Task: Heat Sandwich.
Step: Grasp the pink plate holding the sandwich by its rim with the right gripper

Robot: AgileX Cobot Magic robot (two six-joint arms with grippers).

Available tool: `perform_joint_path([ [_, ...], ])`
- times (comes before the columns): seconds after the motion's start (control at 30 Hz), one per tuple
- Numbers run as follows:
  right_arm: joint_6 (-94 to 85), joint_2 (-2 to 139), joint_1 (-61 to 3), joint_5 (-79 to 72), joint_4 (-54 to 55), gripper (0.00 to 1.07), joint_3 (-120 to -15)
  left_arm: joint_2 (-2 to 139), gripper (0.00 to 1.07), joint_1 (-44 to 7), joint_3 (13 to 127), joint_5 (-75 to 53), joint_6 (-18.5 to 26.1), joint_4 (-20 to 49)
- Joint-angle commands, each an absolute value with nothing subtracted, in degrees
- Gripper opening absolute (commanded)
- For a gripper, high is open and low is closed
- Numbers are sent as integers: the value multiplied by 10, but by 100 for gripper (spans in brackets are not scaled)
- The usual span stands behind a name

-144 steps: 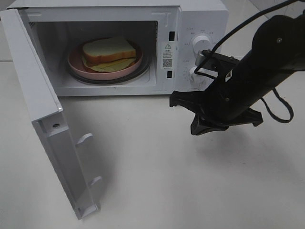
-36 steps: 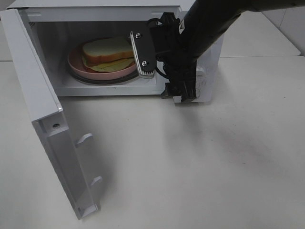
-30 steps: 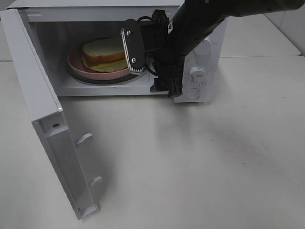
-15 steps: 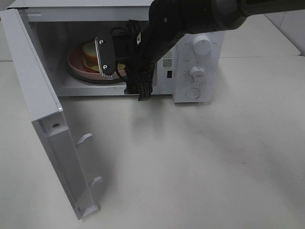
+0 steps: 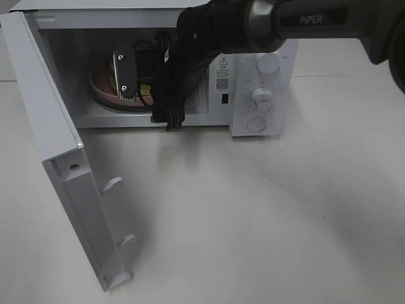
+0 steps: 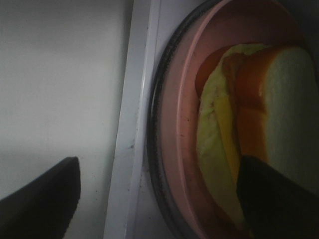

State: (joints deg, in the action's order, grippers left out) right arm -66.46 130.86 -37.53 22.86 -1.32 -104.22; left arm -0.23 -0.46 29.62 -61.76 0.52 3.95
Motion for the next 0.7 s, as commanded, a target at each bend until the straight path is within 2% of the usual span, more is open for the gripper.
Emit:
perform_joint_path([
  [0.03, -657, 1325, -382, 254, -7, 82, -1070, -6, 98, -1, 295, -614, 6, 40],
  [0.3, -650, 1379, -382, 299, 11, 81, -1156, -6, 98, -1, 295, -614, 6, 40],
  [0.7, -642, 1418, -378, 313, 5, 80, -1196, -6, 98, -1, 295, -614, 6, 40],
])
